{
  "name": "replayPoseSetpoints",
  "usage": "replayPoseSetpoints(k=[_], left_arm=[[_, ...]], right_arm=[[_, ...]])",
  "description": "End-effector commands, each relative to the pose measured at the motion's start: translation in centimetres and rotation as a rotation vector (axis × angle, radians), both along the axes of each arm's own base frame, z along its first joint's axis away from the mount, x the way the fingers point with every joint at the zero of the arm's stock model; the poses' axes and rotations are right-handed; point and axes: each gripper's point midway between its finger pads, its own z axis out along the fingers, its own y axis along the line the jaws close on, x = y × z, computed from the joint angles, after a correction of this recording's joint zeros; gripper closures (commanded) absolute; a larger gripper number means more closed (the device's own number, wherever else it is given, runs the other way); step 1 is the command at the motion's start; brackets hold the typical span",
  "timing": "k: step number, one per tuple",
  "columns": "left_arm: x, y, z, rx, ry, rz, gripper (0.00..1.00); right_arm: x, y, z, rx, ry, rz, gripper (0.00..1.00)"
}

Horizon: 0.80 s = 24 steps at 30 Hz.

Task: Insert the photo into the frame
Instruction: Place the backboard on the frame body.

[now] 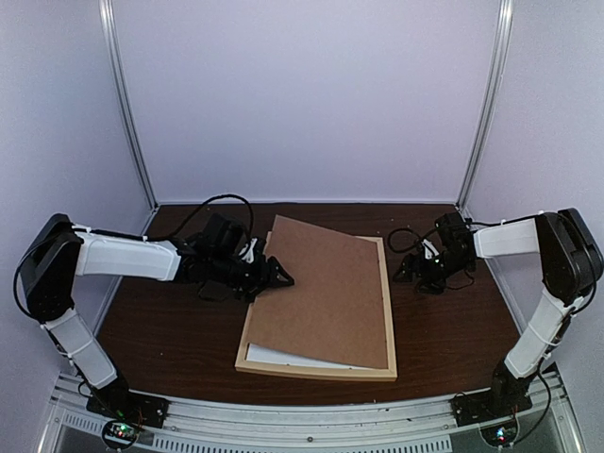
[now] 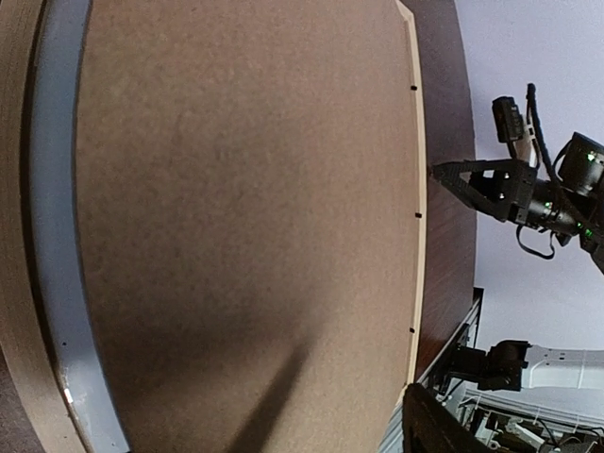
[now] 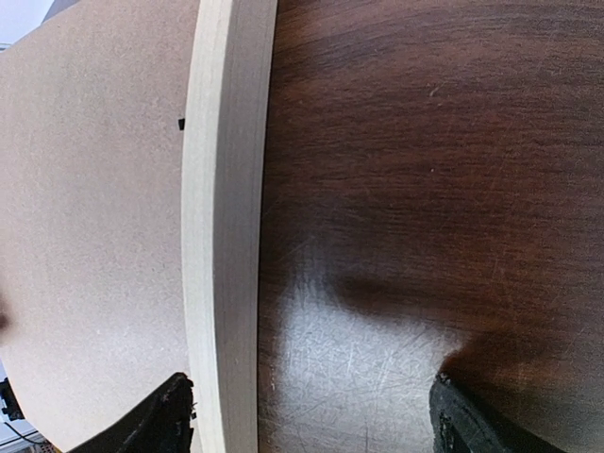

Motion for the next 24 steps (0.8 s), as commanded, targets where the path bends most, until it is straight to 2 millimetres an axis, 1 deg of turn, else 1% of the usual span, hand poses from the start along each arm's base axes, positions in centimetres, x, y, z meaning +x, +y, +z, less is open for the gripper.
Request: replayPoseSetpoints(k=[1, 2, 6, 9, 14, 24], left_arm=[[0.0, -1.4, 1.0, 0.000, -0.046, -0.065, 0.34], [0.0, -1.3, 1.0, 0.013, -0.048, -0.067, 0.33], [-0.1, -1.1, 0.6, 0.077, -0.060, -0.086, 0.21], [-0.2, -1.0, 0.2, 0.109, -0.060, -0.095, 0.18], [-0.2, -0.9, -0.4, 0.148, -0.053, -0.106, 0.14], [-0.1, 0.0, -0.9, 0.224, -0.072, -0.102, 0.12]], right_arm=[[-0.8, -0.3, -1.6, -0.014, 0.049, -0.002, 0.14], [-0.8, -0.3, -1.7, -0.014, 0.050, -0.001, 0.14], [-0.7, -0.2, -1.8, -0.011, 0.050, -0.002, 0.14], [-0.7, -0.2, -1.8, -0.007, 0.050, -0.002, 0.14], [-0.7, -0.1, -1.7, -0.006, 0.048, 0.000, 0.14], [-0.8, -0.1, -1.9, -0.004, 0.048, 0.000, 0.14]])
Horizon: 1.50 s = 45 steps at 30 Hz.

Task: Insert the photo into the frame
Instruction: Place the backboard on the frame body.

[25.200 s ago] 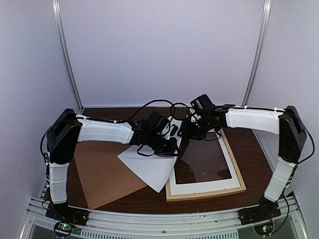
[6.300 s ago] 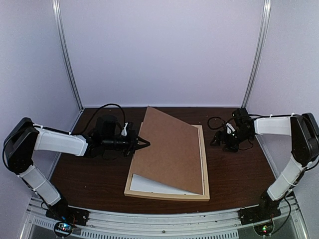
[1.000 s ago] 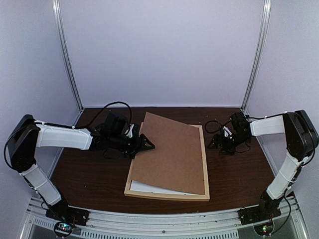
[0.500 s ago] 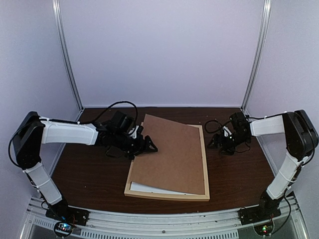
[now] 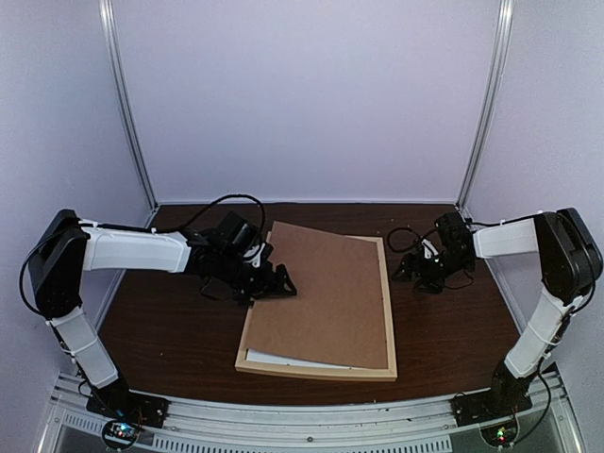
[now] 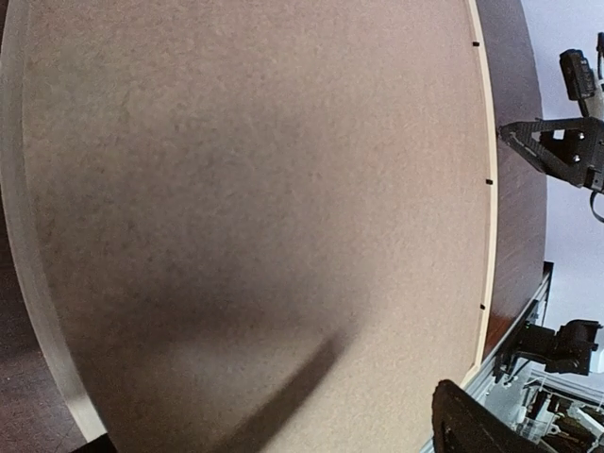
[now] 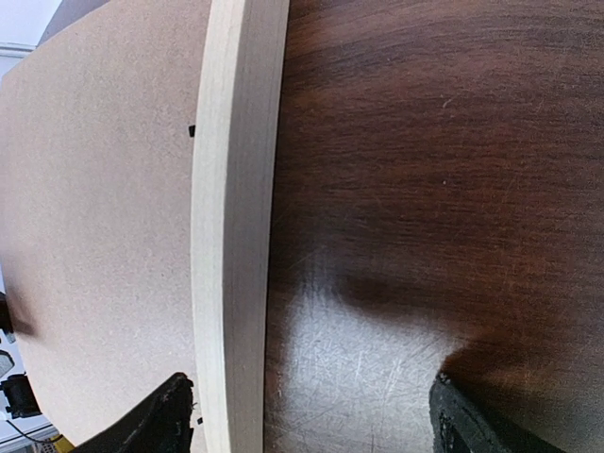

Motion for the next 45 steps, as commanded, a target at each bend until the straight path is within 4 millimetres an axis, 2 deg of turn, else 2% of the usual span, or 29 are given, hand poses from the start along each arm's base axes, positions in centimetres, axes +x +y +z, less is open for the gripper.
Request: replayPoseSetpoints(k=[1, 32, 38, 45], left_arm=[[0.8, -0.5, 1.3, 0.018, -0.069, -0.019, 0.12], [1.9, 2.4, 1.1, 0.181, -0.181, 0.009, 0.11], [2.4, 3.7, 0.9, 0.250, -0.217, 0.019, 0.11], [0.6, 3.3, 0.6, 0.196, -0.161, -0.025, 0.12]], right_arm=[[-1.1, -0.4, -2.0, -0.020, 0.062, -0.006, 0.14], [-1.2, -0.4, -1.5, -0.022, 0.054, -0.005, 0.14], [-1.4, 0.1, -1.2, -0.027, 0.047, 0.009, 0.14], [-1.6, 0.8, -0.1, -0.031, 0.028, 0.025, 0.14]])
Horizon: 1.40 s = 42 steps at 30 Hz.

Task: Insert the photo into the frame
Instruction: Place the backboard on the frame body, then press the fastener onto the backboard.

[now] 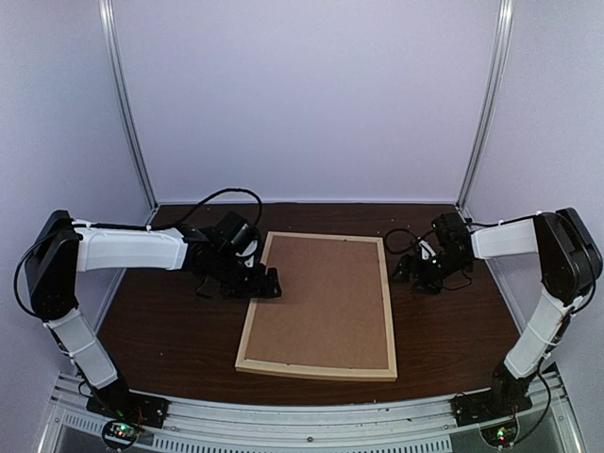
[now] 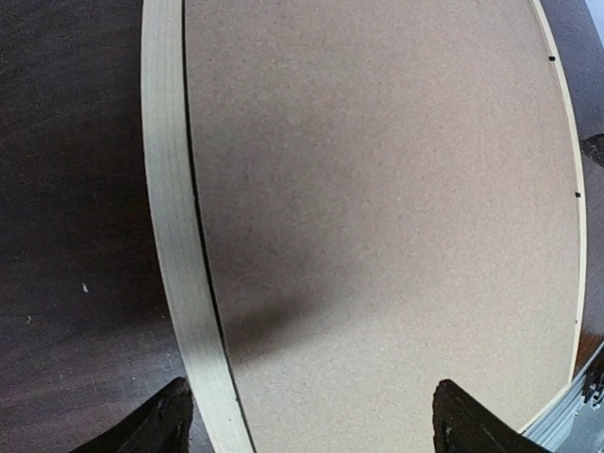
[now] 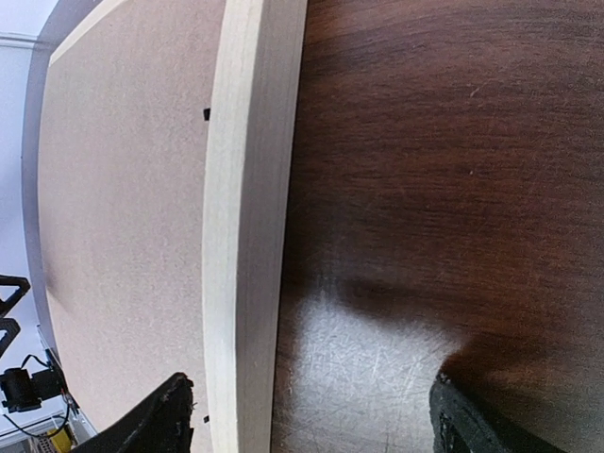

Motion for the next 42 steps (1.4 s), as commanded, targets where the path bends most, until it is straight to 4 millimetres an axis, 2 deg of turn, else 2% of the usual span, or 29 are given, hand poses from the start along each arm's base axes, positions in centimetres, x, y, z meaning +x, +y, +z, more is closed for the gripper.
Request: replayPoseSetpoints(k=[1, 6, 12, 19, 28, 42], left_arm=[[-1.2, -0.8, 1.6, -0.073, 0.005, -0.047, 0.12], [-3.1, -0.9, 1.9, -0.102, 0.007, -0.081, 0.12], [-5.9, -0.1, 2.1, -0.063, -0.044, -0.145, 0.12], [-8.7, 2.2, 1.0, 0.117, -0.176, -0.270, 0.12], [-11.7, 3.1, -0.8, 0.261, -0.267, -0.429, 0.11], [-13.0, 2.7, -2.1, 0.297, -0.265, -0.512, 0.12]], right_arm=[[-1.3, 0.2, 0.0, -0.030, 0.027, 0.007, 0.14], [-1.9, 1.1, 0.9, -0.035, 0.010, 0.034, 0.14], [-2.9, 1.6, 1.7, -0.053, -0.001, 0.059, 0.14], [-3.6, 1.4, 1.6, -0.075, 0.010, 0.071, 0.14], [-3.6, 1.3, 0.9, -0.078, 0.020, 0.068, 0.14], [-4.0, 1.4, -0.2, -0.077, 0.042, 0.067, 0.14]])
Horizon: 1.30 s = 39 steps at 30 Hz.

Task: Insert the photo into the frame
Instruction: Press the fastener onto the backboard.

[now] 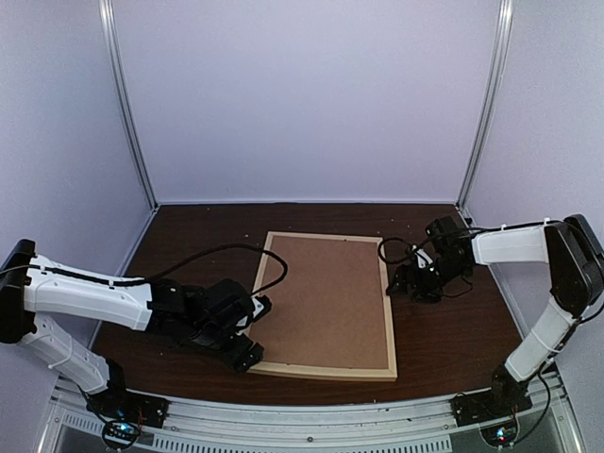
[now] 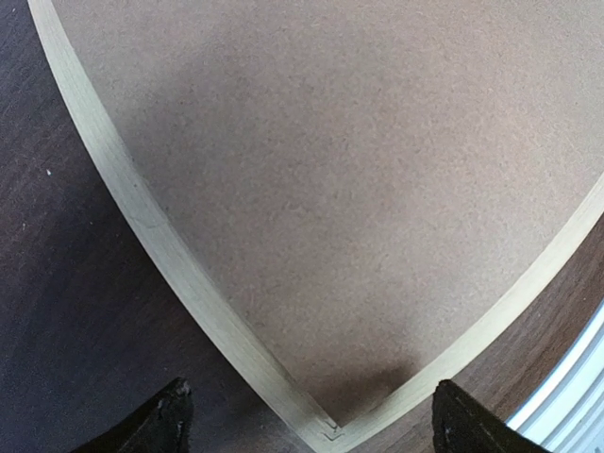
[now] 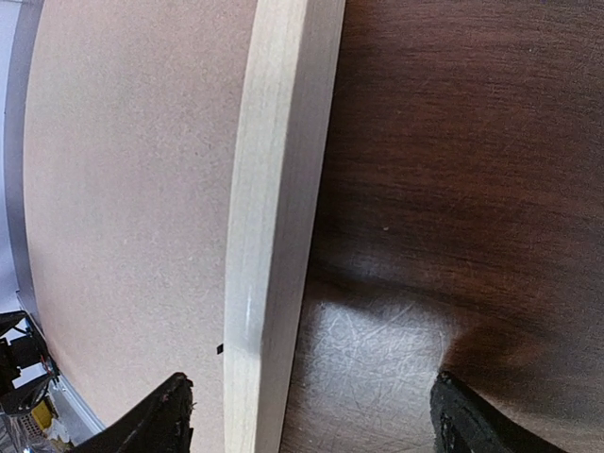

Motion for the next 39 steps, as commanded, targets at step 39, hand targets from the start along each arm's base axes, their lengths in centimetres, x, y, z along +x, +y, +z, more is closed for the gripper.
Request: replayPoseSetpoints(k=[39], left_arm=[[0.7, -1.4, -2.1, 0.052, -0.030, -0.017, 0.17]], right_arm=[[0.0, 0.0, -0.8, -0.014, 0.006, 0.002, 0.14]])
